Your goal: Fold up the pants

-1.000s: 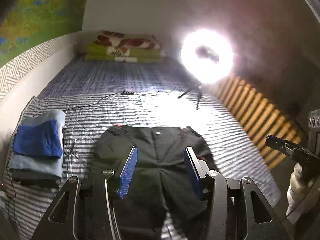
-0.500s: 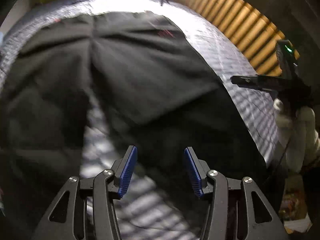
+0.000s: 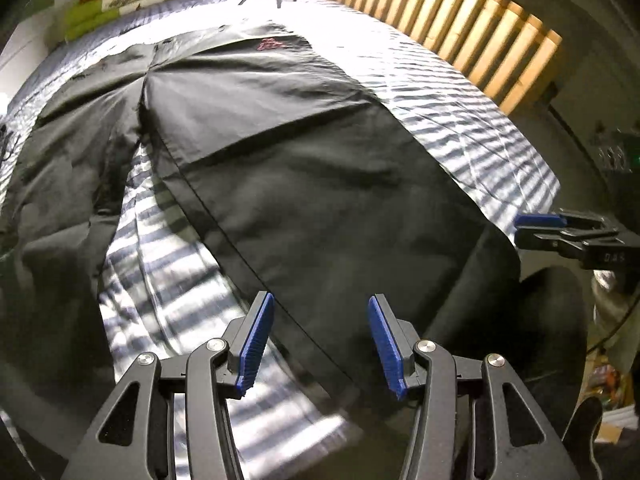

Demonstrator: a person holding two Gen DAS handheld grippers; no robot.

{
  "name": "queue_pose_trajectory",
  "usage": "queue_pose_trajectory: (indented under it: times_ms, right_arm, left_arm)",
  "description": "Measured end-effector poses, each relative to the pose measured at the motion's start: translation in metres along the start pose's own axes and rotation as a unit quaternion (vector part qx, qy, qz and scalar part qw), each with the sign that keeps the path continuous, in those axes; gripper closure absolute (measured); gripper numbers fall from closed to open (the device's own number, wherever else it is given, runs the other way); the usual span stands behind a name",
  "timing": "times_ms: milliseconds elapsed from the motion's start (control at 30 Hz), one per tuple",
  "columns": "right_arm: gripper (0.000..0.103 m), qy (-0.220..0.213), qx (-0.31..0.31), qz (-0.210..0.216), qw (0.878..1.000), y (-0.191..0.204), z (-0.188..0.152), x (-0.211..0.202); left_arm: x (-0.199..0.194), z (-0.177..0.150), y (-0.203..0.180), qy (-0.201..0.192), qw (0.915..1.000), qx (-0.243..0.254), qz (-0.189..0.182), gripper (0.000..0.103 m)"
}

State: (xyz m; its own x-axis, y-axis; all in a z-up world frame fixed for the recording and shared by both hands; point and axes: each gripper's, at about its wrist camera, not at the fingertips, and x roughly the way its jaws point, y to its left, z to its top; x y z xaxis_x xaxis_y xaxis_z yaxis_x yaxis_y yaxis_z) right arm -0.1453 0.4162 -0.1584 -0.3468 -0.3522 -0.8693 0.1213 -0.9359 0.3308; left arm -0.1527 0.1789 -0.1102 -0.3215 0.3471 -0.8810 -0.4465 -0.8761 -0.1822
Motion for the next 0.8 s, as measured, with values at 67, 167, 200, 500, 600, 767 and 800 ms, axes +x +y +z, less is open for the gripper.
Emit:
queue_pose_trajectory:
  times_ms: [67, 167, 200, 500, 600, 767, 800]
  right_arm:
    - [0.06, 0.006, 0.003, 0.003, 1.0, 0.002, -0.004, 0.003]
    - [0.06, 0.021, 0.002, 0.004, 1.0, 0.005, -0.012, 0.007]
    - [0.06, 0.023, -0.002, 0.002, 1.0, 0.007, -0.014, 0.008]
    - [0.067, 0.037, 0.024, 0.031, 0.999, 0.004, -0.033, 0.008]
    - [0.08, 0.041, 0.037, 0.053, 0.997, 0.004, -0.037, 0.004]
    - [0.097, 0.032, 0.059, 0.063, 0.996, -0.001, -0.04, -0.002]
    - [0.098, 0.029, 0.065, 0.066, 0.995, -0.002, -0.04, -0.004]
  left_arm:
    - [-0.003, -0.008, -0.007, -0.002, 1.0, 0.002, 0.0, 0.05]
    - [-0.012, -0.023, -0.018, -0.011, 0.9999, 0.011, 0.002, 0.05]
    - [-0.016, -0.028, -0.022, -0.014, 0.9998, 0.016, 0.002, 0.049]
    - [-0.023, -0.058, -0.059, -0.016, 0.9983, 0.056, -0.006, 0.042]
    - [-0.025, -0.061, -0.07, -0.021, 0.9975, 0.066, -0.011, 0.042]
    - [-0.025, -0.066, -0.086, -0.024, 0.9966, 0.077, -0.017, 0.042]
    - [-0.025, -0.066, -0.089, -0.025, 0.9964, 0.079, -0.018, 0.042]
